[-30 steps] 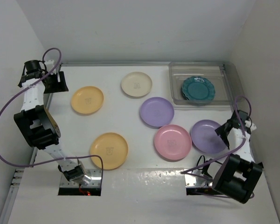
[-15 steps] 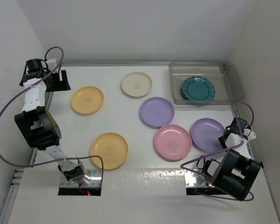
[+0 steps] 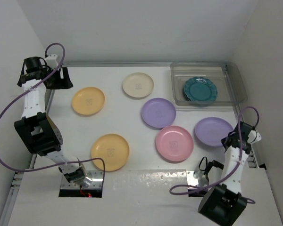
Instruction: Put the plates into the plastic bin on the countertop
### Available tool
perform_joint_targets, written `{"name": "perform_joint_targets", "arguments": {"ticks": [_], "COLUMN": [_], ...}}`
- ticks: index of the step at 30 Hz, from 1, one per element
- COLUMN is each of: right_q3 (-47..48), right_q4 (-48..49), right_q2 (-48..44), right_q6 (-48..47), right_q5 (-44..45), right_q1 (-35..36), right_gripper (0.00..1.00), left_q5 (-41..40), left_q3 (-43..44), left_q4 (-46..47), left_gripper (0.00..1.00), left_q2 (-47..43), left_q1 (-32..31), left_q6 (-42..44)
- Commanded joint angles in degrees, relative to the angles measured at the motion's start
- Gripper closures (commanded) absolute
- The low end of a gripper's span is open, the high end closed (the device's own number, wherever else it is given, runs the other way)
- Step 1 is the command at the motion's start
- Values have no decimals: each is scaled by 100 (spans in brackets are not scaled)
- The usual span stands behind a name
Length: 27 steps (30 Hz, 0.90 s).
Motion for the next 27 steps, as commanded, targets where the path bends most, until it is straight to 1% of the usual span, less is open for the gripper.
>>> {"name": "perform_joint_targets", "arguments": {"ticks": [1,2,3,4,6,7,8,9,10,11,12,13,14,15,16,17,18,19,20,21,23,24,25,26,27], "right_q3": [589,912,1011,1386,1618,1949,2048,2128,2424,2506,2585,2873,2954,3033,3321,3420,3786,3938,4200,4351,4579,4685,5060,5195,5344], "right_q4": [-1036,-1177,-1283,-1536,-1915,-2247,-2329,-2451,-2496,-2436,-2374,-2286,-1781,-1584,-1356,-780,-609,-241,-90,51,665,798,808,747,721], "right_q2": [-597,-651,-695,-670,-494,-355,-231,-169,5,77,130,252,401,481,734,1067,1497,1971,2193,2648,3466,3688,3907,4519,4716], "right_q6": [-251,-521,-602,-829,-1190,-1409,-1585,-1718,-1797,-1998,-2026,-2027,-1809,-1685,-1579,-1456,-1412,-1272,-1175,-1070,-430,-218,-129,-59,-40], "right_q5": [-483,-615,-1025,-1151,-1729,-2046,-2206,-2433,-2740,-2891,-3241,-3279,-3236,-2835,-2396,-2218,-1546,-1374,-1259,-1267,-1154,-987,-690,-547,-250], "right_q1": [115,159,168,186,221,317,379,527,616,1008,1186,1388,2025,2249,2443,2871,2971,3120,3087,3025,2640,2508,2463,2384,2357], "right_gripper": [100,100,100,100,100,100,100,100,100,100,100,100,100,100,100,100,100,100,100,100,100,100,100,100,100], "left_q5": [265,265,265,334,335,335,335,335,335,335,335,335,335,283,204,203,142,63,-7,-8,-69,-69,-148,-209,-340], "left_q3": [323,427,429,507,569,569,621,622,622,622,622,622,622,570,569,569,569,569,569,569,517,516,464,412,411], "left_q4": [110,110,110,110,110,110,110,162,162,162,162,162,162,162,162,162,162,162,162,162,162,162,162,110,110], "left_gripper": [20,20,20,20,20,20,20,20,20,20,20,20,20,20,20,20,20,20,20,20,20,20,20,20,20], "left_q2": [-54,-54,16,16,69,69,69,69,69,69,121,122,122,122,122,122,122,122,122,122,69,69,69,17,16], "left_q1": [-143,-195,-195,-248,-248,-300,-301,-301,-301,-301,-301,-301,-301,-301,-353,-353,-354,-354,-354,-354,-406,-406,-406,-406,-406], "left_q6": [61,61,61,61,61,61,61,61,61,61,61,61,61,61,61,61,9,9,-52,-53,-53,-53,-105,-106,-106]}}
